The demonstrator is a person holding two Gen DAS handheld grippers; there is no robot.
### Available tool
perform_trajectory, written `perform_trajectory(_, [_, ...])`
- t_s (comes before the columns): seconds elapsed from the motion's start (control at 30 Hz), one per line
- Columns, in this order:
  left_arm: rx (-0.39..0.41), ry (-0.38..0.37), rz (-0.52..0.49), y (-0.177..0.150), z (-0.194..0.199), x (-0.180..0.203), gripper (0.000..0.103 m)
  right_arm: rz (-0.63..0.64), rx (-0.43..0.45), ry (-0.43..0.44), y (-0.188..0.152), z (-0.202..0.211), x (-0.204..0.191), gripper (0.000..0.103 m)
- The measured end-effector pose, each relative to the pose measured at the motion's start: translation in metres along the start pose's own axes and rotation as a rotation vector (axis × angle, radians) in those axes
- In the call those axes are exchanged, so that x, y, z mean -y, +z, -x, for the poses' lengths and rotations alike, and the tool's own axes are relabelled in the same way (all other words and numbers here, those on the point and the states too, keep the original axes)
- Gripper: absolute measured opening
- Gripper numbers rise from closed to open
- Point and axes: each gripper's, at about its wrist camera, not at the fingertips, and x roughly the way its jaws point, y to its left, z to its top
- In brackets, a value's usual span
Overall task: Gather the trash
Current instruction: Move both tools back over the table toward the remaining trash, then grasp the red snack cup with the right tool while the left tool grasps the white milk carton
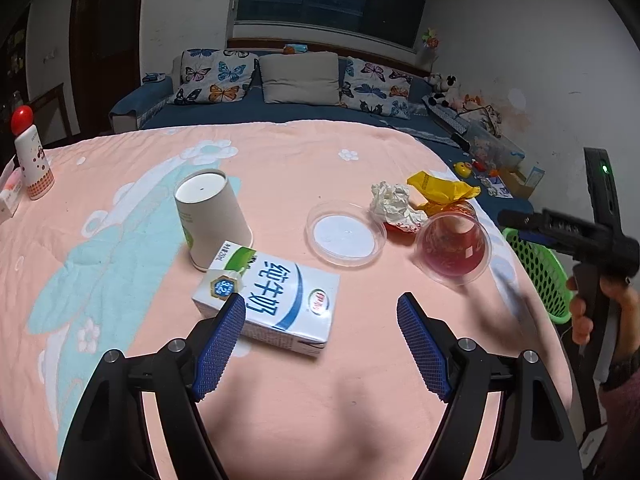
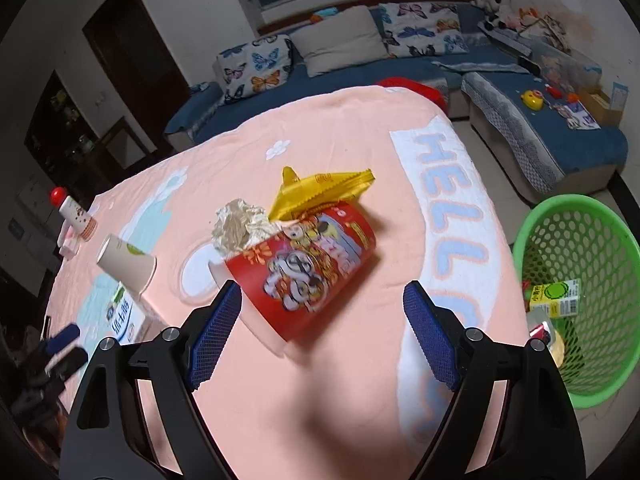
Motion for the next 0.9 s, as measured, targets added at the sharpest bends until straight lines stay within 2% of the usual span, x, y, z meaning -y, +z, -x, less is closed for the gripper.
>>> perform_trajectory(0.3, [-0.002,-0.024,0.013,-0.006,0.000,-0.025,0.078,-0.233,-0.121,0.025,0.026,-0.037,0.004,0.083])
perform_trajectory(0.63, [-0.020,-0.026,0.022,-0.012,-0.003,-0.046,0.080,-0.497,-0.232,0.070,0.027,-0.074,0.026,0.082])
perform_trajectory(0.77, [-0.048,-0.033,0.076,-0.014,-0.008,-0.056,0.080,-0.565,-0.271,0.117,0.024,-0.086,0.036,0.077])
perform_trajectory(0.9, [-0.101,-0.023,0.176,-0.011,-0.018,-0.065,0.081,-0.628,-0.293,0.185,0.021,-0.089,0.045,0.075])
